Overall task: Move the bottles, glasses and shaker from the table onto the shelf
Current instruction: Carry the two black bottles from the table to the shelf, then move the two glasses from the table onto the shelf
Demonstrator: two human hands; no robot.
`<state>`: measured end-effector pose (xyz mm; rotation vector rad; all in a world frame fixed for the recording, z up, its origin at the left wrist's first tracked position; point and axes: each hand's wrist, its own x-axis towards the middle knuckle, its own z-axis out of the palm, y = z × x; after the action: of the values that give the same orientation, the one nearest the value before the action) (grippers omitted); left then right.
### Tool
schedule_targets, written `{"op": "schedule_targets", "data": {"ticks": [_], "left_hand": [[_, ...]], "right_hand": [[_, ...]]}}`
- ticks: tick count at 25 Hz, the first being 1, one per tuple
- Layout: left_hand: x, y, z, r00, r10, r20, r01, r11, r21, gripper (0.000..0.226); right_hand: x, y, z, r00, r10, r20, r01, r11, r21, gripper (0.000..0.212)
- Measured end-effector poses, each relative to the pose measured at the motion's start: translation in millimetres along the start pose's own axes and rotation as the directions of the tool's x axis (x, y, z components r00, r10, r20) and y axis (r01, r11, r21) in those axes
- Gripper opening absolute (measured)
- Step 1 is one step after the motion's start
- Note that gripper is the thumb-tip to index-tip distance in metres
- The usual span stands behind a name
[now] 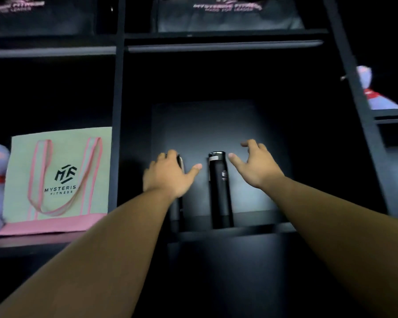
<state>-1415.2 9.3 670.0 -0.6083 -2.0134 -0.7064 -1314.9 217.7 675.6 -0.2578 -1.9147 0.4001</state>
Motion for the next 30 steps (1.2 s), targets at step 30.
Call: {"op": "schedule_targets", "data": {"ticks": [30], "left_hand": [[-593.3, 439.5, -284.7, 0.610, 0.681, 0.404, 0.128, 0.418, -0.899, 0.078]], "right_hand": [[-673.9, -88.1, -734.4, 0.634, 0.557, -0.536, -0.763, 0.335, -0.553, 0.047]]}}
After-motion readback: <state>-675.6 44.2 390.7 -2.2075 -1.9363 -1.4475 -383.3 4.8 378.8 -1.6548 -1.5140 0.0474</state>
